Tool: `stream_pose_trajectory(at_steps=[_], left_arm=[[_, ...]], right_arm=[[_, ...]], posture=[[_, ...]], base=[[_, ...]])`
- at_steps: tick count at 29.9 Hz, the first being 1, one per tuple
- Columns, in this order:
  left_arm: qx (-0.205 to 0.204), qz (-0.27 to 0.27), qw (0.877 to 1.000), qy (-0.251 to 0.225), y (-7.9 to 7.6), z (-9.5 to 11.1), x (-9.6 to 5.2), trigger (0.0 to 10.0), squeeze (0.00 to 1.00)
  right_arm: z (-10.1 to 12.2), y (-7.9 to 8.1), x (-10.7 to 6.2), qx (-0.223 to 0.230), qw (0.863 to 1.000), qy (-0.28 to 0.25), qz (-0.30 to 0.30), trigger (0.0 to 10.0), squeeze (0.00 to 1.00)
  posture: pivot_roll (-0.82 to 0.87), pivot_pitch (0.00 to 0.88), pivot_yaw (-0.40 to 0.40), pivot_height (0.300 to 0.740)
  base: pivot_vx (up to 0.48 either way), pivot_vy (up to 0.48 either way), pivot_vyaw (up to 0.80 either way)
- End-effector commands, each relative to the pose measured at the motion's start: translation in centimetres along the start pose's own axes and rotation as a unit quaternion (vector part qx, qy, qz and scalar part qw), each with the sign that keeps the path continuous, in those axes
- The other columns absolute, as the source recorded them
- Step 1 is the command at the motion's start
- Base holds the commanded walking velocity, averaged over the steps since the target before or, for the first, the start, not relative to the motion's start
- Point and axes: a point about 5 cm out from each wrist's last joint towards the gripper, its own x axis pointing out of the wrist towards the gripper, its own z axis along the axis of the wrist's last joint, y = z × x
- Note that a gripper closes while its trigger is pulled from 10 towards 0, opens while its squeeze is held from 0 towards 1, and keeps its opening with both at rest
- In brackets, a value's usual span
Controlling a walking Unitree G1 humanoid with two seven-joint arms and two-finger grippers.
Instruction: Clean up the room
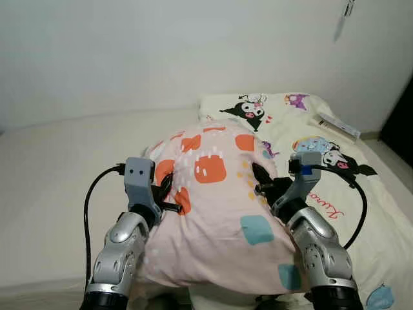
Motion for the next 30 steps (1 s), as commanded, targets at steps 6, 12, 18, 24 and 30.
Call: stream_pose_trajectory(at_steps=[6, 12, 18, 24, 30], left_arm=[[0.002, -0.005, 1.0, -0.027, -0.33, 0.78, 0.15, 10.0, 0.0], [0.004, -0.002, 1.0, -0.028, -0.23, 0.77, 0.14, 10.0, 0.0], [0.003, -0.002, 1.0, -0.028, -0.25, 0.73, 0.11, 10.0, 0.0], [0.002, -0.003, 1.0, -0.027, -0.25, 0.67, 0.07, 10.0, 0.0], [0.001, -0.008, 1.0, -0.023, -0.35, 0.48, 0.05, 10.0, 0.0]], right_arm=[[0.71, 1.09, 0.26, -0.014, 0.999, -0.029, 0.024, 10.0, 0.0], [0.77, 1.11, 0.21, -0.014, 0.999, -0.03, 0.027, 10.0, 0.0], [0.77, 1.13, 0.19, -0.015, 0.999, -0.031, 0.028, 10.0, 0.0], [0.78, 1.14, 0.14, -0.014, 0.999, -0.032, 0.028, 10.0, 0.0], [0.74, 1.17, 0.03, -0.013, 0.999, -0.033, 0.026, 10.0, 0.0]], posture=[[0.0, 0.066, 0.051, 0.667], [0.01, 0.069, 0.05, 0.697], [0.0, 0.068, 0.05, 0.717], [0.0, 0.067, 0.051, 0.732], [0.0, 0.066, 0.056, 0.74]], base=[[0.0, 0.0, 0.0], [0.0, 0.0, 0.0], [0.0, 0.0, 0.0], [0.0, 0.0, 0.0], [0.0, 0.0, 0.0]])
